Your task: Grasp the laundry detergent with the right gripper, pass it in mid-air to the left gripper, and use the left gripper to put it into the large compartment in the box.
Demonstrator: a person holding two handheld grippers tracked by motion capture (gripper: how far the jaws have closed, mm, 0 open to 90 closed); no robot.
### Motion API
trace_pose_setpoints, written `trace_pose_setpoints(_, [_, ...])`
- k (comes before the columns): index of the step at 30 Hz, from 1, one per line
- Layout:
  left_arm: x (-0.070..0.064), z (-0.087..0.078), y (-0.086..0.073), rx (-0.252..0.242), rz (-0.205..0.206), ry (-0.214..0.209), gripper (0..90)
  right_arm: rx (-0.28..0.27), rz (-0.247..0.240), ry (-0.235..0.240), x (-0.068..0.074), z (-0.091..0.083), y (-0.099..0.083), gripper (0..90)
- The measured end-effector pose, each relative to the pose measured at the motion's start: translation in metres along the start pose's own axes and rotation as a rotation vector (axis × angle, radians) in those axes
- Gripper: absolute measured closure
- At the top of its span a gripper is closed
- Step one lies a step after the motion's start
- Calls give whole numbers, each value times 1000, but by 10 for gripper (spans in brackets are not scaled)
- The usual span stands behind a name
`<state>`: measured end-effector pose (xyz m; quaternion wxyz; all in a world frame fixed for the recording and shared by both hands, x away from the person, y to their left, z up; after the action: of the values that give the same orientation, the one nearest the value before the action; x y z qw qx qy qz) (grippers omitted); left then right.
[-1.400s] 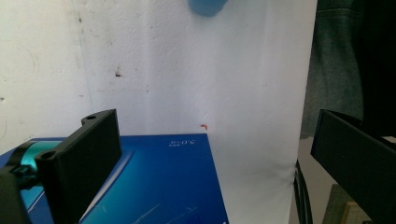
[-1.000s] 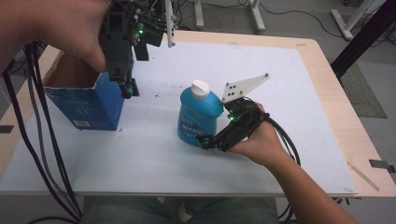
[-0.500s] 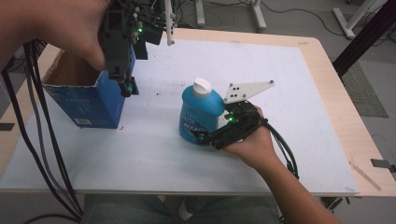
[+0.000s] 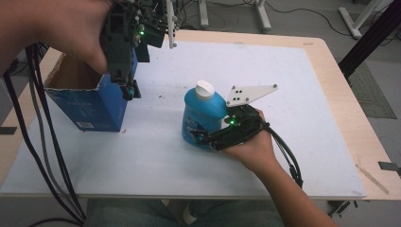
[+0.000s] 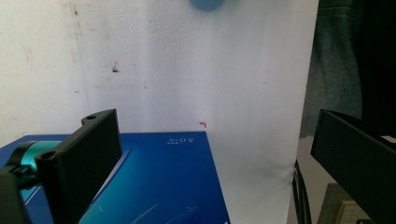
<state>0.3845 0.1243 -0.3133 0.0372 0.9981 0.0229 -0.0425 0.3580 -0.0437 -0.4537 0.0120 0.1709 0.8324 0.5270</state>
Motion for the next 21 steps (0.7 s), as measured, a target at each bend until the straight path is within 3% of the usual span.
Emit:
trace_pose_setpoints(4, [0, 0, 1, 4, 5, 0, 17, -3, -10, 2, 0, 0, 0, 248])
trace_pose_setpoints(21, [1, 1, 2, 9, 2, -5, 17, -13, -34, 2, 2, 1, 0, 312])
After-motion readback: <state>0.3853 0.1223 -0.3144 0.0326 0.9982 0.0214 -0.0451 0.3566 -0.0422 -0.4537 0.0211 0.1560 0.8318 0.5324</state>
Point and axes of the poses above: each handheld gripper's, and its own axes: z roughly forward along the jaws, y roughly out of its top, x roughly to its left, the point moved 7 cm from there along z, roughly forward along the jaws
